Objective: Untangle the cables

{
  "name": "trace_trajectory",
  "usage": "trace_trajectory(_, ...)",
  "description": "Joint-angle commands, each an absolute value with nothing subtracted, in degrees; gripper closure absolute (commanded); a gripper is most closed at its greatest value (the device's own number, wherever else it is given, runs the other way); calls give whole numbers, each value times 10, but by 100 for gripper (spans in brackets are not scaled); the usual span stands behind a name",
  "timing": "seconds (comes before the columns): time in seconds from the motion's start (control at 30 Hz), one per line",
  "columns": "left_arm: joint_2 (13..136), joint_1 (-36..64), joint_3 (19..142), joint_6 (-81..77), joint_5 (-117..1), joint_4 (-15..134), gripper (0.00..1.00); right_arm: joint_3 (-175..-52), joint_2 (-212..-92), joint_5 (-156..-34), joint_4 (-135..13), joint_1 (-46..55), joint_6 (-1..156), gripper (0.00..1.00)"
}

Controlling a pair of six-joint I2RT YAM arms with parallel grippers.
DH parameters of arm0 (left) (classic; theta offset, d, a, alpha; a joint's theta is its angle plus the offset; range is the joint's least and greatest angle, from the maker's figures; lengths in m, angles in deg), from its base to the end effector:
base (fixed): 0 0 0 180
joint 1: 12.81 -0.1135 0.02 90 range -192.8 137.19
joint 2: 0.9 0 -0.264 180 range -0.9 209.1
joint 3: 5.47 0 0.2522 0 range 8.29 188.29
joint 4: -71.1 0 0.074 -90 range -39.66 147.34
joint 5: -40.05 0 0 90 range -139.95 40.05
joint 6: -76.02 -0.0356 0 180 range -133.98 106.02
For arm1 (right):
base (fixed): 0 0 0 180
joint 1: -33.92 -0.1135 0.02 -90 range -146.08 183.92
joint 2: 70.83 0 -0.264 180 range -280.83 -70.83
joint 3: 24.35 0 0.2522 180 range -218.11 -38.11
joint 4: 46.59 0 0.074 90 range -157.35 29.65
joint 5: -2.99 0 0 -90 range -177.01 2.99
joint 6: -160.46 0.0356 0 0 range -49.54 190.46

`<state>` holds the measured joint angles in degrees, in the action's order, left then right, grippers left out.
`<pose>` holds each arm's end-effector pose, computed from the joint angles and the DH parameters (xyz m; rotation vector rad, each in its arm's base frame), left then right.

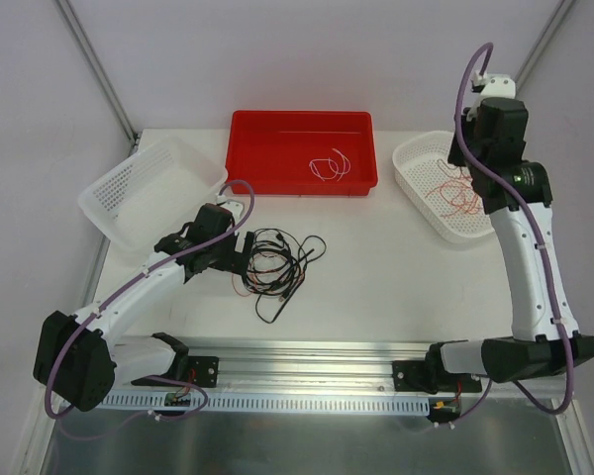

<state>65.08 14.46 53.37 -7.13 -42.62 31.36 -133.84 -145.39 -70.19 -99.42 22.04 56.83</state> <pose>0.2132 -0.1048 0.2435 0.3631 2.3564 -0.1303 0.2559 0.0433 0.4792 -0.2165 1.8676 -0.2971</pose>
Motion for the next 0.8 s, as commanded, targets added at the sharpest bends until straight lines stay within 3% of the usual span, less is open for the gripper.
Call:
trace_trajectory(0.0,639,140,548,-65,-437,312,1,-1390,-1497,-736,-939,270,562,99)
trace_trajectory(0.43,665,140,551,-69,-442,312,1,-1467,-1721,-774,-838,375,593,98)
trace_trajectory(0.63,679,140,553,-71,-442,312,1,-1480,-1775,-779,-842,377,613,43)
trace_trajectory(0.77,681,140,555,-70,-447,311,1,-1440,-1737,-802,-841,370,626,23)
